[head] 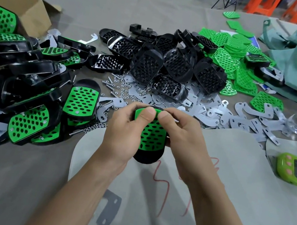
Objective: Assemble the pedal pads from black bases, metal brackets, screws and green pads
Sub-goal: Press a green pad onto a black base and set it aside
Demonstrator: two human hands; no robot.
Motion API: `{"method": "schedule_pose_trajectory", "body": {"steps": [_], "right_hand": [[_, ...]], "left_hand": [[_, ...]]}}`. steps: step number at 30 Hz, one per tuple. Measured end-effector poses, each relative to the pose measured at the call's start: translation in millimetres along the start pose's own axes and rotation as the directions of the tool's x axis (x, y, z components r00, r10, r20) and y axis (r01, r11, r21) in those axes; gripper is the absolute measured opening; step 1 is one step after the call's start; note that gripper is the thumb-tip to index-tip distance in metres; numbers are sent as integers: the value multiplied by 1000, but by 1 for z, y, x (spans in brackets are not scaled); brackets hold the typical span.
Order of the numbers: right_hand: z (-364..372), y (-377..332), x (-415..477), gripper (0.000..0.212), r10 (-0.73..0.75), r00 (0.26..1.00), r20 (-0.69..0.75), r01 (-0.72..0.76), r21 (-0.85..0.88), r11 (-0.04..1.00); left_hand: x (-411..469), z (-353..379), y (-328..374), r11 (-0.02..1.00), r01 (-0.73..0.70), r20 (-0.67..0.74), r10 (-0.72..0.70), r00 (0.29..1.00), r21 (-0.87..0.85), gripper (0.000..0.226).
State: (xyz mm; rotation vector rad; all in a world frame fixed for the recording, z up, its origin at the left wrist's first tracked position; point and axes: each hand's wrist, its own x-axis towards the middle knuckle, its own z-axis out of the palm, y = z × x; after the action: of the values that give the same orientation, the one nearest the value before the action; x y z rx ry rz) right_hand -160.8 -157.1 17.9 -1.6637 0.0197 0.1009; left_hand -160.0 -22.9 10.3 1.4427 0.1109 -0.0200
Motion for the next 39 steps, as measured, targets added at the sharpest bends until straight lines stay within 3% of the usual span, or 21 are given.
{"method": "schedule_pose_trajectory", "body": {"steps": [5, 8, 18, 22, 30, 35, 39], "right_hand": [[3, 7, -6, 21, 0, 999, -46, 11, 229, 973], [3, 6, -6, 16, -54, 997, -57, 67, 245, 967], [3, -1, -9, 19, -102, 994, -29, 105, 190, 976], [3, -6, -8, 19, -70, 997, -37, 71, 37, 997], [11, -5, 4, 26, 14, 994, -105, -21, -67, 998], [10, 5, 9, 39, 85, 986, -146, -92, -43, 995], [9, 10, 13, 43, 91, 976, -196, -102, -43, 994]], "left_hand": [[3, -16, 9, 996, -20, 219, 1, 976, 86, 22], [1, -20, 16, 999, -26, 273, 15, 962, 37, 27], [-4, -16, 22, 992, 9, 207, 17, 978, -122, 18], [-5, -15, 18, 990, 29, 155, -7, 988, -138, 19], [-2, -11, 11, 950, 234, 77, -223, 972, -208, 19], [4, -20, 8, 946, 315, 157, -301, 941, -73, 26], [4, -23, 8, 940, 322, 219, -293, 931, -114, 26]]}}
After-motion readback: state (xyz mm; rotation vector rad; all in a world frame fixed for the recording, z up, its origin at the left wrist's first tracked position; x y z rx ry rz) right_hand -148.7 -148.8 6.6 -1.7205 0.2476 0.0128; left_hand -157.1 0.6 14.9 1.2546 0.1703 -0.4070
